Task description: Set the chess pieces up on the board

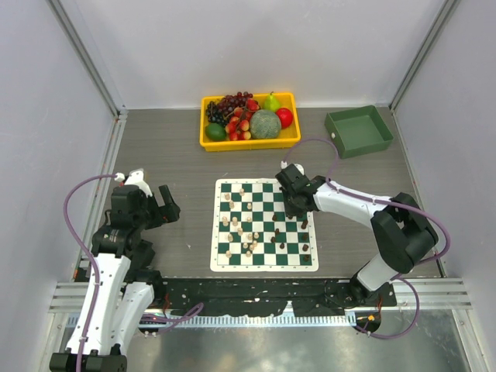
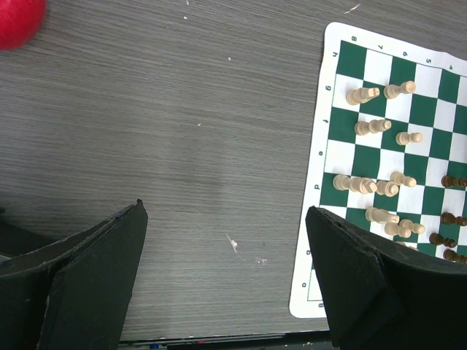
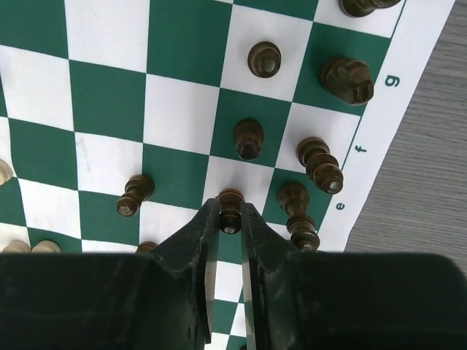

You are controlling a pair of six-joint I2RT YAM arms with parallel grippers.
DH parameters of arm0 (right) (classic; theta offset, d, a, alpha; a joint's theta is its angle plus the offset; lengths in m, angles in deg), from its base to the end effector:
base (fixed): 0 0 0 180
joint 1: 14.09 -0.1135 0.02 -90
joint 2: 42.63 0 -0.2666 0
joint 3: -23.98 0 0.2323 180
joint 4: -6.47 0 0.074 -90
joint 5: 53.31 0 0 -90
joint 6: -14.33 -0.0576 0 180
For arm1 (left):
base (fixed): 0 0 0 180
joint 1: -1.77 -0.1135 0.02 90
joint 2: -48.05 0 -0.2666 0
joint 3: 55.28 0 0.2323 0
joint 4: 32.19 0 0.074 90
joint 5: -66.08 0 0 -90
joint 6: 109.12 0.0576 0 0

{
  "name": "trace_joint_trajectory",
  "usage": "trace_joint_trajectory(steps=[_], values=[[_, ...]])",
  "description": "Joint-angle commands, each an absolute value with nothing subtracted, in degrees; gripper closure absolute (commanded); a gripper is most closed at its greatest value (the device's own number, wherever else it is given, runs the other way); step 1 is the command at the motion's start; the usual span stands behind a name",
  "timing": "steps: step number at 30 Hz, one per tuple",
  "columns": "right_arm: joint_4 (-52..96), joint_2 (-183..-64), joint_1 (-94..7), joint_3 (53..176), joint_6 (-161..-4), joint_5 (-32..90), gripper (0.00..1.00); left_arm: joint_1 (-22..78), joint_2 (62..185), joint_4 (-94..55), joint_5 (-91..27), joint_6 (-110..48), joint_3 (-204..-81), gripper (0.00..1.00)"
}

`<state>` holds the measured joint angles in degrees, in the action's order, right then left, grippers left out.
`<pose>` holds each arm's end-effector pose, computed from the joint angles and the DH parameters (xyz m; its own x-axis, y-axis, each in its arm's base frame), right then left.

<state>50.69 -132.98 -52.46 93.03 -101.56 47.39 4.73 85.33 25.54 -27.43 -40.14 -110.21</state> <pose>0.2357 0.1730 0.1769 -0.8819 -0.1510 -0.4466 -0.1829 0.9827 0.0289 0.1295 -0.0102 0.2608 -0.6355 -0.3256 -0.7001 -0.1389 0.9401 -0.3112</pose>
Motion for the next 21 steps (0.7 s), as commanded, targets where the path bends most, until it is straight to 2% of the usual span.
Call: trace_joint_trajectory(steps=[1, 13, 21], values=[[48.42, -133.42, -52.32, 93.00, -102.22, 48.30, 0.78, 4.58, 85.06, 25.14, -27.79, -40.39, -111.29, 0.02], [49.73, -131.41, -52.32, 94.50, -101.78, 48.47, 0.65, 4.49, 85.32, 25.05, -28.23, -40.30, -111.38, 0.02], [49.82, -127.01, -53.20, 96.52, -101.07, 44.96, 0.60, 4.49, 85.32, 25.23, -27.71, -40.21, -111.55, 0.02]])
